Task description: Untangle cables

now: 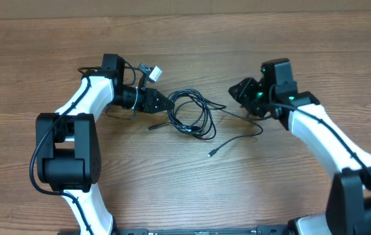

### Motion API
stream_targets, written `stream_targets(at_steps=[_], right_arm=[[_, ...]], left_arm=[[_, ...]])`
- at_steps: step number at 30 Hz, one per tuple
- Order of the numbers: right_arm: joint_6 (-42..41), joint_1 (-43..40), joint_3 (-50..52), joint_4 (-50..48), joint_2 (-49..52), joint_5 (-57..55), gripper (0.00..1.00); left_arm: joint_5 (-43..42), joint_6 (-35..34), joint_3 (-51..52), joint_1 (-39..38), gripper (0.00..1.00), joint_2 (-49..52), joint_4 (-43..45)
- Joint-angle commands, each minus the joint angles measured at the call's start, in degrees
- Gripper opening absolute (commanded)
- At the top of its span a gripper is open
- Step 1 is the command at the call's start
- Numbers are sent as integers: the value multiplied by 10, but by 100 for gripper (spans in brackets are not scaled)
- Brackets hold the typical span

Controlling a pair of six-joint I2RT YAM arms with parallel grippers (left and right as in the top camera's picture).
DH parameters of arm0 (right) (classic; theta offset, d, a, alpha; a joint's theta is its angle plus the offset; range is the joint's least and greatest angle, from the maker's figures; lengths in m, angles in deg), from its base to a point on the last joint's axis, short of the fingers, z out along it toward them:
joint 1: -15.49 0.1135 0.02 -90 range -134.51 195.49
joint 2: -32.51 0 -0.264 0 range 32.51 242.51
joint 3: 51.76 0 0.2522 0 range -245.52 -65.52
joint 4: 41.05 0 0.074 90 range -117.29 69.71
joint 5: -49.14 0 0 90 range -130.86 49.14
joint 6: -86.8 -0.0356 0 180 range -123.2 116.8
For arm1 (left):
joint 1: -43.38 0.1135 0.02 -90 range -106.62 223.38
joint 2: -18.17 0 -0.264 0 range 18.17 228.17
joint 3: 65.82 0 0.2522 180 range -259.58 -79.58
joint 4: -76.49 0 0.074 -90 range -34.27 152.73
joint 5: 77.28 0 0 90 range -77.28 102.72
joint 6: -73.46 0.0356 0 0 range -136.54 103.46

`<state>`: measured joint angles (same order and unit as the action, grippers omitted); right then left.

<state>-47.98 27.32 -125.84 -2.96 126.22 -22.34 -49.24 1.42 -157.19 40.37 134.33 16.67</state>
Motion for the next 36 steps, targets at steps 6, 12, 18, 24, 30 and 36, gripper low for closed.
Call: stream_targets(at_steps=[6, 12, 18, 24, 30, 36], right_arm=[[-11, -19, 0, -54, 136, 186, 50], [-23, -19, 0, -108, 182, 277, 50], [-32, -18, 0, -108, 183, 292, 31], [-32, -18, 0, -106, 183, 296, 11], [-12, -18, 0, -116, 183, 279, 4], [-13, -18, -1, -125, 129, 268, 4]], left_arm=[[-22, -4, -9, -1, 4, 4, 0], [-22, -4, -9, -1, 4, 4, 0], [-21, -4, -9, -1, 4, 4, 0], [-22, -4, -9, -1, 4, 4, 0], [-22, -4, -9, -1, 4, 4, 0], [-22, -25, -9, -1, 4, 4, -4]])
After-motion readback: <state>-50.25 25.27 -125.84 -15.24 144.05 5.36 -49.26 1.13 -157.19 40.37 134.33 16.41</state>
